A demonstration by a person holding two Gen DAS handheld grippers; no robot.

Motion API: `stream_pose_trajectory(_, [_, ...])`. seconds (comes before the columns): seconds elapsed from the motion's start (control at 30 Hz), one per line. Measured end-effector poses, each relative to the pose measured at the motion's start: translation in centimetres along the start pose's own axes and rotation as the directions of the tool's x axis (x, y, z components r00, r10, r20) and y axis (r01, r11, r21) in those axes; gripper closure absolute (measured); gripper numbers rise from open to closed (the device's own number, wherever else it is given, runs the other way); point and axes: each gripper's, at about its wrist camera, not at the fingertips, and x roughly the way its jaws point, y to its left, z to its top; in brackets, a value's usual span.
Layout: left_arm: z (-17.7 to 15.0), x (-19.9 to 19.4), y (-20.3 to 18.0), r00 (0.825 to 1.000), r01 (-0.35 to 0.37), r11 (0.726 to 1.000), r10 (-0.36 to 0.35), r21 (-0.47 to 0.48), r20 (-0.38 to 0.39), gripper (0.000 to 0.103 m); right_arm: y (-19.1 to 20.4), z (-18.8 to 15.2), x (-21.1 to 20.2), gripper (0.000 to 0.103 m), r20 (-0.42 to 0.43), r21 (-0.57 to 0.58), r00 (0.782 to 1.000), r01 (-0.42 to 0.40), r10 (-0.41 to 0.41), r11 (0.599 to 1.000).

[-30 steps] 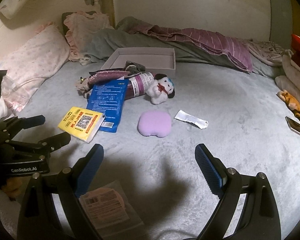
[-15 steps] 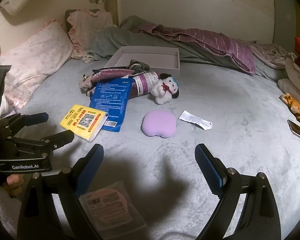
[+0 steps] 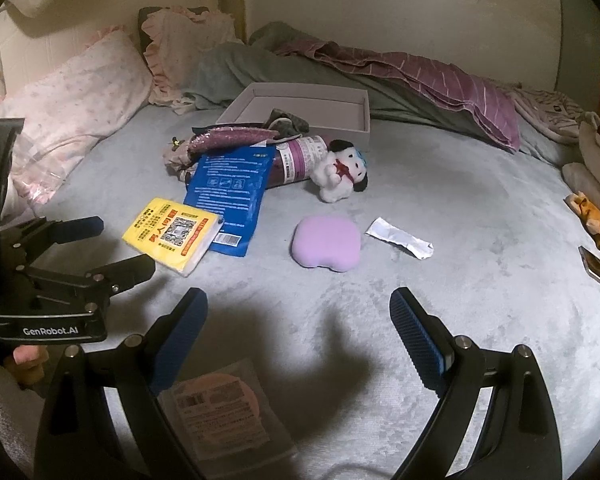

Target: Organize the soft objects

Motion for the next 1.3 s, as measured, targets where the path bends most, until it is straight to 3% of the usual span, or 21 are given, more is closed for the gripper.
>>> stream_pose_trajectory(1.0, [-0.4, -0.5, 0.6, 1.0, -0.005, 1.0, 0.005, -0.006, -0.001, 0.009, 0.9, -0.5, -0.2, 0.01, -0.025, -0.019, 0.999, -0.044, 0.043, 0.999])
stream_pose_trajectory(1.17, [-0.6, -0.6, 0.5, 1.0, 0.003, 1.0, -0.003, -0.004, -0.012, 0.009, 1.4, -0.9, 0.6, 0.01, -0.111, -0.04, 0.988, -0.115, 0.11, 0.993])
stream_pose_trajectory(1.3, [-1.0, 0.0, 0.1, 0.997, 0.044, 0.999, -0.043, 0.009, -0.064, 0.009, 2.1, -1.8, 2.4, 0.01, -0.27, -0.053, 0.952, -0.161, 0.141, 0.986])
